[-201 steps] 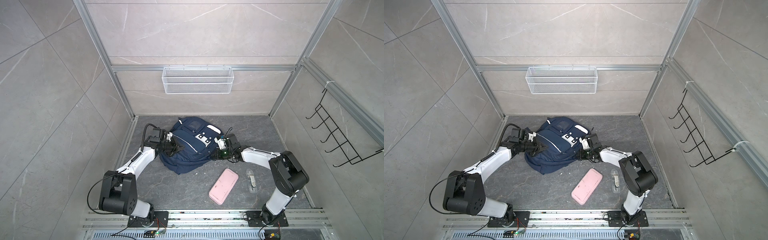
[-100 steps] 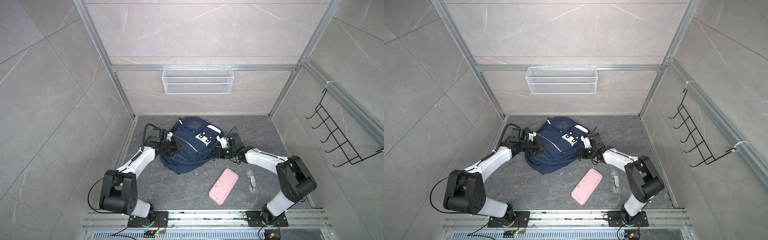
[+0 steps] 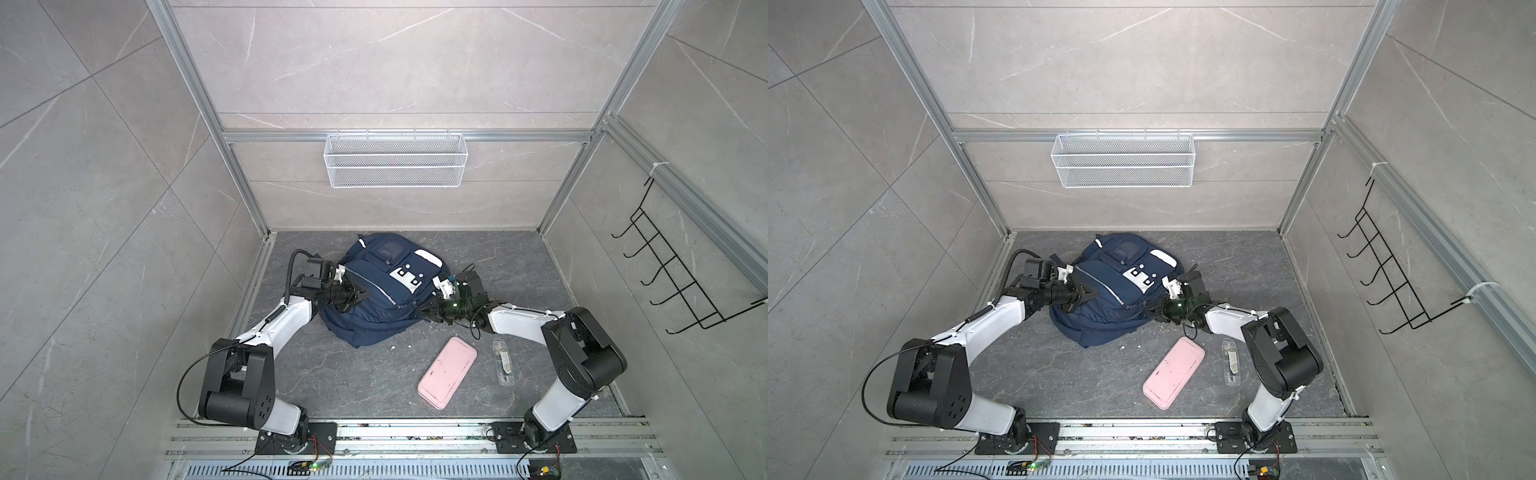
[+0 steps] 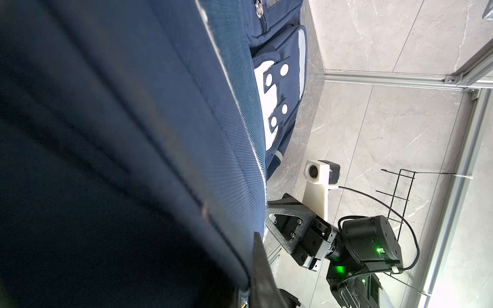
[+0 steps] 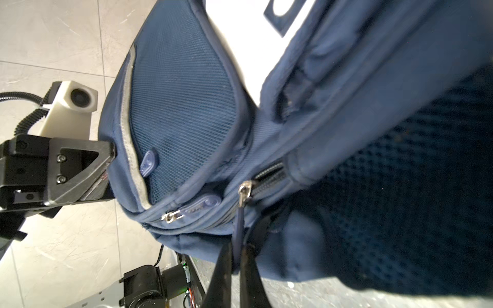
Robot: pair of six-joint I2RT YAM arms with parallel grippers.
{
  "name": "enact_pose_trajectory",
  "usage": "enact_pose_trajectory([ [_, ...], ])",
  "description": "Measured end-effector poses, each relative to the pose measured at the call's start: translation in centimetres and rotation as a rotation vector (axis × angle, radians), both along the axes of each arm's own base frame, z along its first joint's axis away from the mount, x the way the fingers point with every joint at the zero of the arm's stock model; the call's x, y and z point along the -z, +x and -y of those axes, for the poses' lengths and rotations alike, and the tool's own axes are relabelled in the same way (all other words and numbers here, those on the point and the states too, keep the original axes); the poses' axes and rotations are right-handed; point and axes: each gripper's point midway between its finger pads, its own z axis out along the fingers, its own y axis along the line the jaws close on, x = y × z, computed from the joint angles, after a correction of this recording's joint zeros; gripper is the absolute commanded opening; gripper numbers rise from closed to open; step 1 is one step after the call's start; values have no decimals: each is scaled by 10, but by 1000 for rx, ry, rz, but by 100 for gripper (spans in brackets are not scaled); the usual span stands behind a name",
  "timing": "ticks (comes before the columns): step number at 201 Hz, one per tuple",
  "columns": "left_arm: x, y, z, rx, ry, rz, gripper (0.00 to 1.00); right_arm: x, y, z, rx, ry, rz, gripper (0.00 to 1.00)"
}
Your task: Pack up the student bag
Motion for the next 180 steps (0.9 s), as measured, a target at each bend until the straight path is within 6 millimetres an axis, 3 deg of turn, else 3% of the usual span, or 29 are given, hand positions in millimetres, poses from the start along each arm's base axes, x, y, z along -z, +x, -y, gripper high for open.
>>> enact_pose_trajectory([
  [41,1,4,3,-2,-5,7,0,10,-14,-16,-54,17,-46,0],
  [86,2,2,4,3,-1,3,0,15,-22,-7,-58,-79,-28,32],
  [118,3,2,4,7,7,11,0,-15,-17,9,-24,-204,79,46],
  [149,3,2,3,7,11,12,0,-52,-4,26,28,-303,220,45],
  [180,3,2,3,7,10,13,0,-57,-3,31,38,-419,274,43],
])
